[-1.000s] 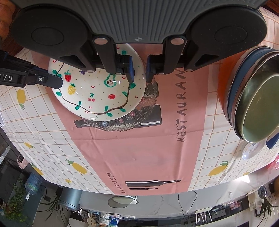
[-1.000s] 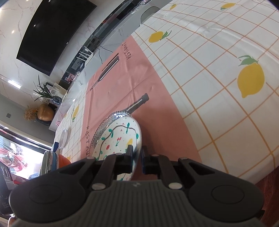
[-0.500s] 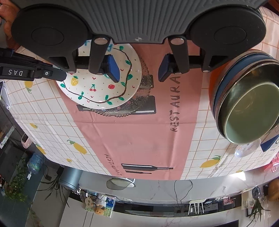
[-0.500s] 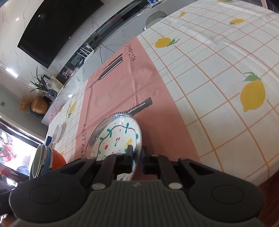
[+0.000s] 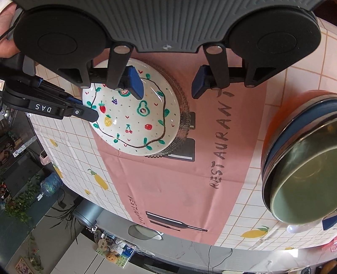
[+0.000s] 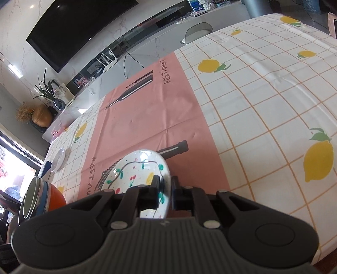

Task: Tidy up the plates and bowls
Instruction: 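Open the right gripper to release the painted plate rim, then move both grippers to the small white bowl with stickers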

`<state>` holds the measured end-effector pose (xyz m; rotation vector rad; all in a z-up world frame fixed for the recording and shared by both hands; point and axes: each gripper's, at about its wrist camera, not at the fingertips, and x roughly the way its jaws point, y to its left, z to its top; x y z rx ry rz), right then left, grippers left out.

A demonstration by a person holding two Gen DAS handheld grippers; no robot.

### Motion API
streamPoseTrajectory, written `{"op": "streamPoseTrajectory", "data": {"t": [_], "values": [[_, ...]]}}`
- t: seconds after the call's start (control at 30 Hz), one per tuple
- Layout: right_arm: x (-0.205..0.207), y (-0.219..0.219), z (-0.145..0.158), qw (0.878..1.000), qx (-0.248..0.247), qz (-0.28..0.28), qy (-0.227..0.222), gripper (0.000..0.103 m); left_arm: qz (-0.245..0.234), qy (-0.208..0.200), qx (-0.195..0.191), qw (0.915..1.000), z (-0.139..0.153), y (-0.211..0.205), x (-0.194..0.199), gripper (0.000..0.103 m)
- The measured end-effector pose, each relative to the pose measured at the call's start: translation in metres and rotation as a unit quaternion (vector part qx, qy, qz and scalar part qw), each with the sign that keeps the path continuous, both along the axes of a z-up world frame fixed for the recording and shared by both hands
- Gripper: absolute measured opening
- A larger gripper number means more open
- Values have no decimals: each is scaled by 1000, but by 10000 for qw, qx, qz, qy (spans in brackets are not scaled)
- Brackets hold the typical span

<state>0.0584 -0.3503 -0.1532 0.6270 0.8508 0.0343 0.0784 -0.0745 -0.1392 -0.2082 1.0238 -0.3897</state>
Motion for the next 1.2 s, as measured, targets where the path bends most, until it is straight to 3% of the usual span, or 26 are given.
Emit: {"op": "streamPoseTrajectory", "data": {"t": [0.1,0.33,0.63,0.7,0.83,0.9,1.2], "values": [[4,3,-2,10000,-23,62,36,10,28,94,-49,9999,-3,1,1,58],[8,17,-4,9990,-323,239,177,13,-7,135,-42,9999,-5,-1,3,37],[9,20,-2,9984,-460,255,199,19,-11,87,164,9998,-3,-3,1,35],[6,23,6,9981,-540,258,117,34,-12,53,194,9998,0,-2,-1,35],[0,34,23,9949,-939,374,17,43,-111,-100,195,9997,14,-2,-8,36],[-4,41,32,9928,-1107,462,-73,52,-181,-252,220,9993,24,-3,-13,37],[-12,77,74,9858,-1262,969,-543,70,-239,-841,122,9961,79,14,-28,45]]}}
